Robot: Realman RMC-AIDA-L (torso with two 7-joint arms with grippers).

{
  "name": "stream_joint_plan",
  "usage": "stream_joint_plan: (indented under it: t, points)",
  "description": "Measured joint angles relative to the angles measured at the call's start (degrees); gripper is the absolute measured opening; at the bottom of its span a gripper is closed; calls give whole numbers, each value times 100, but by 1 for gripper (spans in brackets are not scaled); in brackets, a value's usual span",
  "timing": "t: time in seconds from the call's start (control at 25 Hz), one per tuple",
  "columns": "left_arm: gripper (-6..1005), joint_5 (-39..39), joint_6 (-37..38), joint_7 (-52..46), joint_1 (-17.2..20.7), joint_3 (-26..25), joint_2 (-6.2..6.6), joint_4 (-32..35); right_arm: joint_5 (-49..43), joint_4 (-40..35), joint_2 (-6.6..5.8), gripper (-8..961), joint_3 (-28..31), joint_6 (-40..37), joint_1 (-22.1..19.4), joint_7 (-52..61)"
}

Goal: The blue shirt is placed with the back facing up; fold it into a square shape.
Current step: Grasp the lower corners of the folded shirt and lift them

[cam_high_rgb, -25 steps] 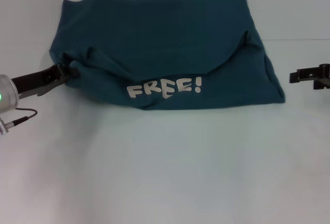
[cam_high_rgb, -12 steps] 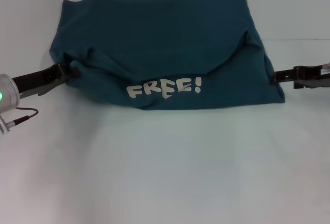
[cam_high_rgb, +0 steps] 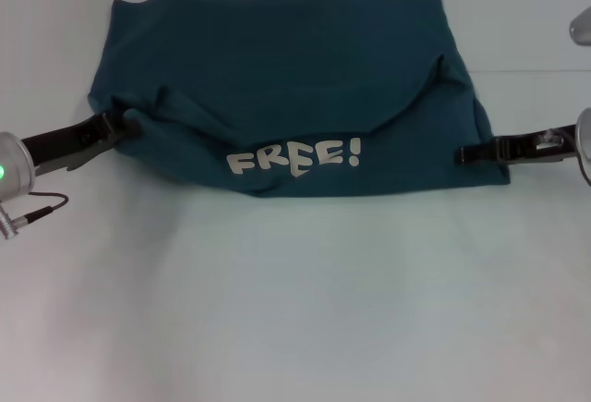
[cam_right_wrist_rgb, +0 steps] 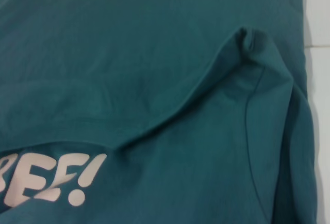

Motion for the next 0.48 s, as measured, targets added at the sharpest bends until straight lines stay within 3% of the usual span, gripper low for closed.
stream_joint_plan:
  t: [0.48]
  points:
    - [30,37,-101,-1,-54,5,-41,1,-4,261,41,877,-48,442,21,-71]
